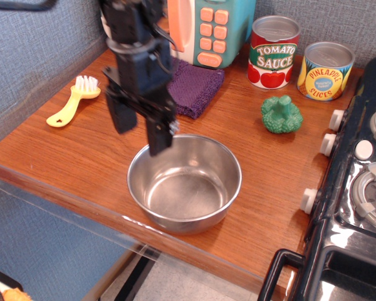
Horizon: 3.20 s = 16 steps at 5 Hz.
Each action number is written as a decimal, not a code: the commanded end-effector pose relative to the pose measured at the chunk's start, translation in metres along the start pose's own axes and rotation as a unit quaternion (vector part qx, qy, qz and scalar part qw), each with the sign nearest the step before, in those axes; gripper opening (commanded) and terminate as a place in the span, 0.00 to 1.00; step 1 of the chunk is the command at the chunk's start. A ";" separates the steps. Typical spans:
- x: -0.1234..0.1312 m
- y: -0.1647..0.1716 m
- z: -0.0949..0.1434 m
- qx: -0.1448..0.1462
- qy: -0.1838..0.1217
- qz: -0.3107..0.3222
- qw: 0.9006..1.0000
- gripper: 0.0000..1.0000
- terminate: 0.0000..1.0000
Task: Put the bowl on the purple towel
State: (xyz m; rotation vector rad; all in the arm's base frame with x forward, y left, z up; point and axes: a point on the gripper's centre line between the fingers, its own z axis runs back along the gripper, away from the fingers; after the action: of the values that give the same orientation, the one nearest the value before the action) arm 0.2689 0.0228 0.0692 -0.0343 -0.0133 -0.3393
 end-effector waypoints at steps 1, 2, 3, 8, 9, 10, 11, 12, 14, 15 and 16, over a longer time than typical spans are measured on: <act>-0.003 -0.001 -0.025 0.010 0.040 0.018 0.999 1.00 0.00; -0.003 -0.004 -0.031 0.014 0.038 0.014 0.999 1.00 0.00; -0.003 -0.006 -0.031 0.020 0.036 0.011 0.999 0.00 0.00; 0.001 -0.022 -0.001 -0.015 -0.022 -0.008 1.000 0.00 0.00; 0.015 -0.033 0.028 -0.033 -0.055 -0.027 0.998 0.00 0.00; 0.039 -0.015 0.057 -0.033 -0.093 0.005 0.995 0.00 0.00; 0.066 0.035 0.065 -0.015 -0.109 0.075 0.991 0.00 0.00; 0.082 0.074 0.058 -0.004 -0.101 0.125 0.987 0.00 0.00; 0.092 0.112 0.043 0.010 -0.075 0.174 0.982 0.00 0.00; 0.097 0.125 0.041 0.012 -0.070 0.190 0.979 0.00 0.00; 0.099 0.134 0.040 0.015 -0.067 0.199 0.978 0.00 0.00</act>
State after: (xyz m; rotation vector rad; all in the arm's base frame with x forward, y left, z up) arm 0.4110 0.1092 0.0793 -0.0477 -0.0731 0.0627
